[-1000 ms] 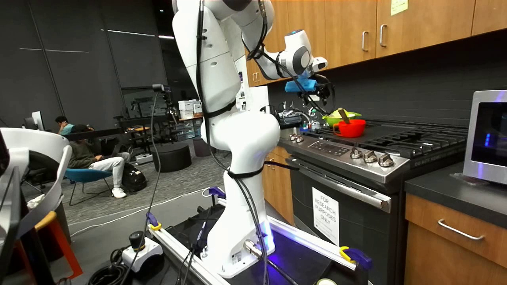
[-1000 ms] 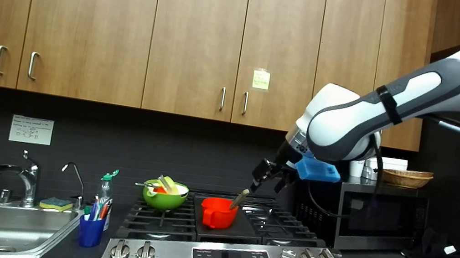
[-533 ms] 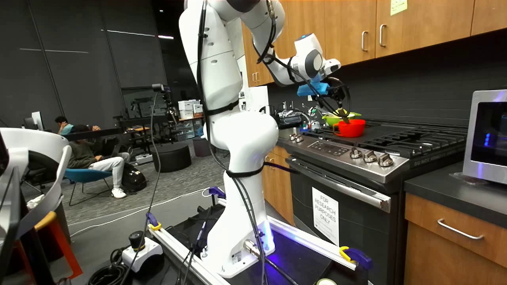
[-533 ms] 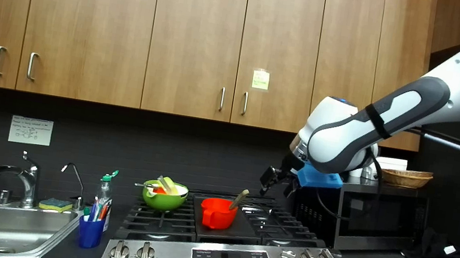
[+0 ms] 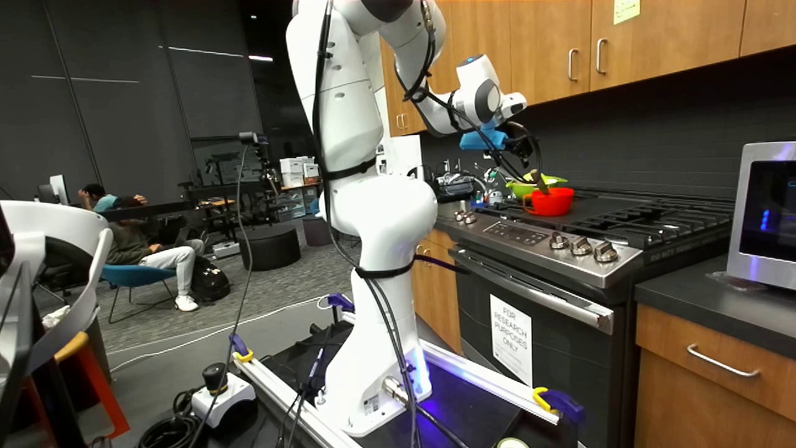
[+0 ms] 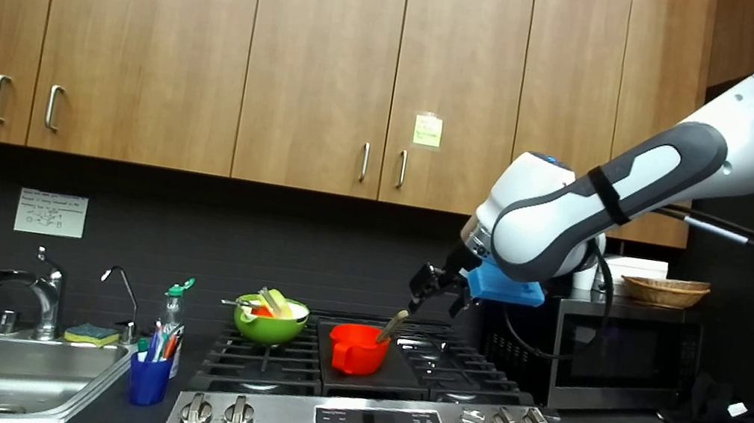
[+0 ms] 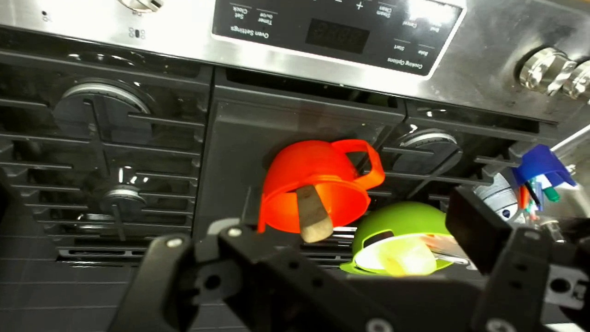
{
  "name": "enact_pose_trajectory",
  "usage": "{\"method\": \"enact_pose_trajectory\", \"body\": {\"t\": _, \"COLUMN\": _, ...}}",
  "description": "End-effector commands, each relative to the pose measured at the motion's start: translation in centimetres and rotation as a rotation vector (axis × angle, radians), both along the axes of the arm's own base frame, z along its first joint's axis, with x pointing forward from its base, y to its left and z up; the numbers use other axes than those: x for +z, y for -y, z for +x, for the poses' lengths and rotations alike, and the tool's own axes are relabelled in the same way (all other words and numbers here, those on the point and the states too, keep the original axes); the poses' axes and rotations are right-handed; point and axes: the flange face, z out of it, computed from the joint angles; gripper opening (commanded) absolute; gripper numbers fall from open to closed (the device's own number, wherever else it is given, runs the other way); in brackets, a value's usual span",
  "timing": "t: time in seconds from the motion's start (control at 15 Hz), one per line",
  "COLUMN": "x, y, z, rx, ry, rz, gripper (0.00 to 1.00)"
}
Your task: Take the kitchen utensil out of the orange bowl
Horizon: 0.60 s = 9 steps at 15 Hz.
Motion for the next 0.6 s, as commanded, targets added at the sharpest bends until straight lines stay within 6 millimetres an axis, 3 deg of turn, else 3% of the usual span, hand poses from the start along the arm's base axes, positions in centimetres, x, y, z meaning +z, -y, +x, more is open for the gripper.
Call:
{"method": "enact_pose_trajectory", "body": {"t": 0.0, "x": -0.1, "y": -0.9, "z": 0.9, "rx": -0.012, "ry": 0.032, "rz": 0.000, "gripper": 1.00}}
{"method": "enact_pose_trajectory", "body": {"t": 0.2, "x": -1.0, "y": -0.7, "z": 1.2, "rx": -0.021, "ry": 0.042, "rz": -0.025, "gripper": 1.00}}
{"method": "enact_pose_trajectory", "body": {"t": 0.53, "x": -3.2, "y": 1.3, "z": 2.0, "rx": -0.041, "ry": 0.034, "rz": -0.128, "gripper": 1.00}}
